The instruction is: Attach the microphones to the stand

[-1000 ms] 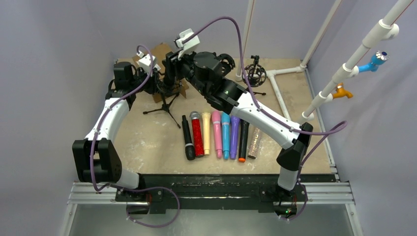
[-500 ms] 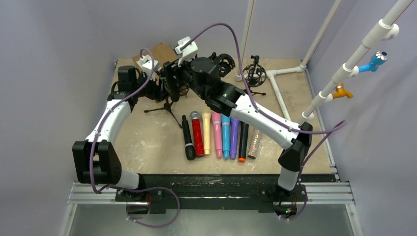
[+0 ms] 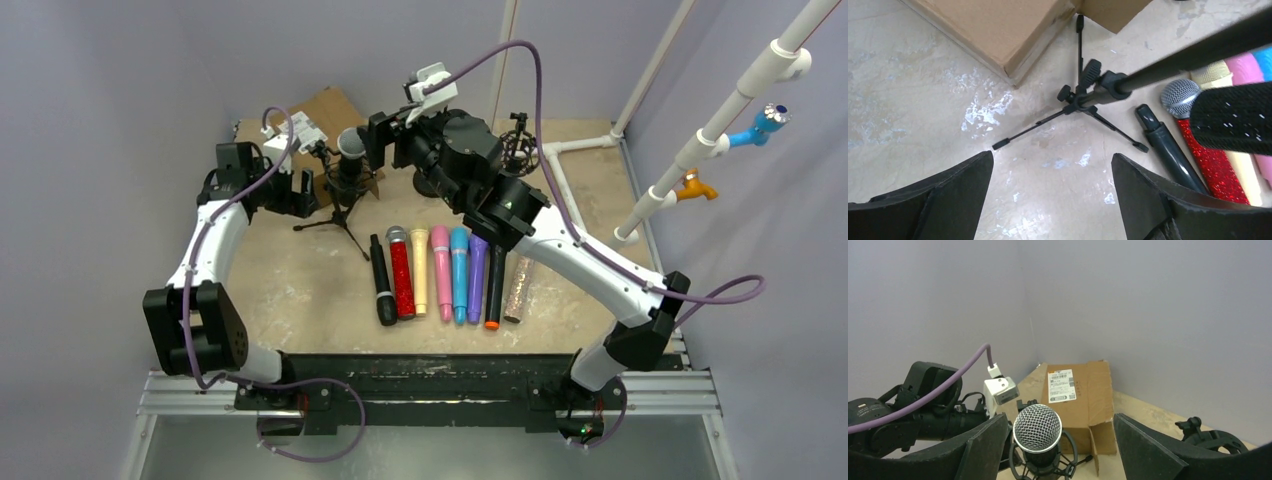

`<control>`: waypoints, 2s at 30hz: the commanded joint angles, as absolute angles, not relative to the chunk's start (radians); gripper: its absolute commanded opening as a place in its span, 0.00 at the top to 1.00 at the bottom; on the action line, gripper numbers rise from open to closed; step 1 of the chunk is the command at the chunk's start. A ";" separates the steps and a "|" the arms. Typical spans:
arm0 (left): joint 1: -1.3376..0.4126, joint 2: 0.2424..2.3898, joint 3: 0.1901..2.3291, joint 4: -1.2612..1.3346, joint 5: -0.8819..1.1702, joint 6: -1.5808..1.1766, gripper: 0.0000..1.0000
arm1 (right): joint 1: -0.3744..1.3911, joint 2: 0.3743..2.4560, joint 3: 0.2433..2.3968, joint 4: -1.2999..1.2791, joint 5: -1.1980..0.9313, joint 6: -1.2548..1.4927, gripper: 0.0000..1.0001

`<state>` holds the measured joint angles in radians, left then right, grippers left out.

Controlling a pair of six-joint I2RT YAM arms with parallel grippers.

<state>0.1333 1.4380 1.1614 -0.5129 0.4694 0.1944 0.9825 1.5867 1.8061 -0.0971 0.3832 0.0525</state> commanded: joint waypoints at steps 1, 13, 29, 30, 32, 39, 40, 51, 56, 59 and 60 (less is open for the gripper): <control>0.125 1.509 1.244 -0.432 0.411 0.216 0.11 | 0.985 1.568 1.755 -0.075 0.436 0.071 0.18; 0.130 1.630 1.300 -0.282 0.301 0.275 0.10 | 0.985 1.499 1.596 -0.071 0.429 0.128 0.21; 0.071 1.741 1.303 -0.141 -0.037 0.384 0.10 | 0.985 1.509 1.530 -0.064 0.400 0.182 0.27; 0.077 1.732 1.293 -0.128 -0.077 0.395 0.10 | 0.985 1.507 1.526 -0.062 0.399 0.182 0.27; 0.090 1.705 1.278 -0.131 -0.098 0.401 0.10 | 0.985 1.505 1.519 -0.059 0.397 0.184 0.27; 0.115 1.638 1.253 -0.201 -0.262 0.339 0.13 | 0.985 1.492 1.493 -0.046 0.395 0.193 0.29; 0.125 1.637 1.257 -0.214 -0.282 0.324 0.14 | 0.985 1.490 1.491 -0.046 0.394 0.193 0.29; 0.137 1.473 1.239 -0.378 0.114 0.237 0.14 | 0.985 1.474 1.457 -0.045 0.393 0.200 0.31; 0.020 1.577 1.333 -0.371 -0.043 0.283 0.14 | 0.985 1.472 1.446 -0.039 0.394 0.211 0.31; -0.012 1.653 1.388 -0.370 -0.093 0.286 0.14 | 0.985 1.471 1.443 -0.041 0.399 0.212 0.31; -0.023 1.670 1.393 -0.358 -0.101 0.284 0.14 | 0.985 1.471 1.442 -0.043 0.401 0.212 0.31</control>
<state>0.0006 1.5951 1.3312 -0.3672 -0.0200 0.2592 0.9825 1.5040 1.4487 -0.0784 0.4011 0.1986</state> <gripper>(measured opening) 0.861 0.694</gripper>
